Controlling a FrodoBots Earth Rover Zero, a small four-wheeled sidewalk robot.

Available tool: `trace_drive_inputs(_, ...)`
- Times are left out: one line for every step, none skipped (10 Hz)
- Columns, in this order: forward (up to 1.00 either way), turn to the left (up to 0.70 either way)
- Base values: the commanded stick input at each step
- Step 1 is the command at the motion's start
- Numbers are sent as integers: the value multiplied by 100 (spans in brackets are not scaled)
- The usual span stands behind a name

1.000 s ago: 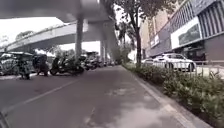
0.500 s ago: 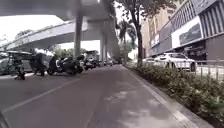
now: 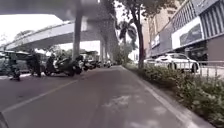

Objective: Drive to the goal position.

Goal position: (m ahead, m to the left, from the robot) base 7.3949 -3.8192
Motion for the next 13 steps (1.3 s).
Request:
trace_drive_inputs(45, 0)
trace_drive_inputs(45, 0)
trace_drive_inputs(45, 0)
trace_drive_inputs(45, 0)
trace_drive_inputs(45, 0)
trace_drive_inputs(45, 0)
trace_drive_inputs(45, 0)
trace_drive_inputs(45, 0)
trace_drive_inputs(45, 0)
trace_drive_inputs(45, 0)
trace_drive_inputs(45, 0)
trace_drive_inputs(45, 0)
trace_drive_inputs(45, 0)
